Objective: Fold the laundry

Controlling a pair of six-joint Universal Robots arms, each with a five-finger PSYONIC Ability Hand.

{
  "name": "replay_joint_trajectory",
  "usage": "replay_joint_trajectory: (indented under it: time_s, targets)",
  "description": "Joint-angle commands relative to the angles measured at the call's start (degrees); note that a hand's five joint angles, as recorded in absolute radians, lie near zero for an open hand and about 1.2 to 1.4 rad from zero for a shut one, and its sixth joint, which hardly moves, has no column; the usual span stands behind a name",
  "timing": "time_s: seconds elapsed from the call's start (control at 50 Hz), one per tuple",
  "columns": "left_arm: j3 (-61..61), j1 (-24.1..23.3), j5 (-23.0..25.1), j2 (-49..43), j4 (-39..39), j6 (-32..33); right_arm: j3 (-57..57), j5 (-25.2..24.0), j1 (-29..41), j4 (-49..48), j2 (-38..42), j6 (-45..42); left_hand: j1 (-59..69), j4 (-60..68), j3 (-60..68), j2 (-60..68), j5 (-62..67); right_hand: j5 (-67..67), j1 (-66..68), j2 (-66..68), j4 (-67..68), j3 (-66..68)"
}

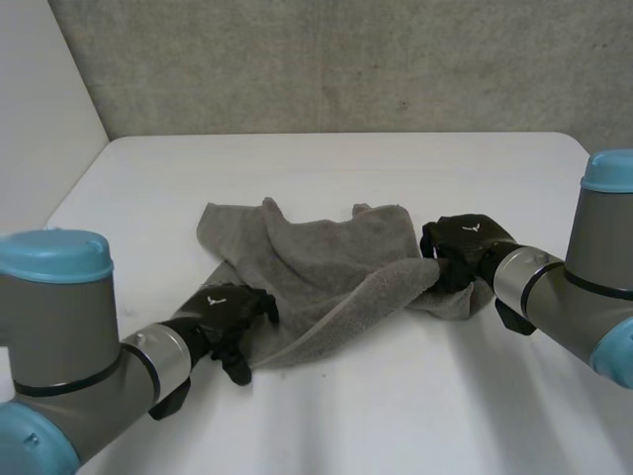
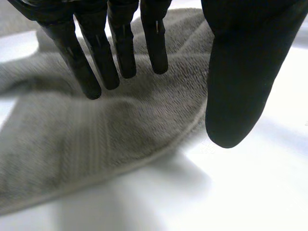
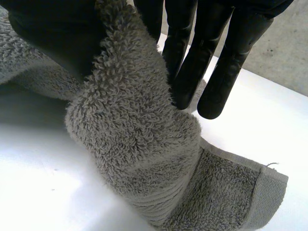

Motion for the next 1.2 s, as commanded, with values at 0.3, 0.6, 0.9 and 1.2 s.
replay_joint_trajectory:
  time_s: [0.3,0.6,0.9,1.2]
  targets:
    - [8.6,-2.7,-0.2,-11.1,0.5,-8.2,-0.1,0.0,-0.1,0.2,-0.5,2.3,19.5,19.4,19.5,19.5,19.5,13.9,25.8,13.4,11.9,12.4]
    - [10.5,-3.5,-0.8,-8.1,2.0,-7.7,-4.7,-0.8,-0.2,9.2,-3.5,1.0,51.6,51.6,51.6,51.6,51.6,13.9,25.8,13.4,11.9,12.4]
    - [17.7,0.3,-1.2,-2.4,-15.9,18.9,-14.5,4.4,2.0,27.1,1.6,-35.1,51.6,51.6,51.6,51.6,51.6,13.9,25.8,13.4,11.9,12.4]
    - [62.7,0.4,-15.2,-11.4,11.5,21.8,-35.5,18.2,10.1,-31.5,4.3,-33.5,51.6,51.6,51.6,51.6,51.6,13.9,25.8,13.4,11.9,12.4]
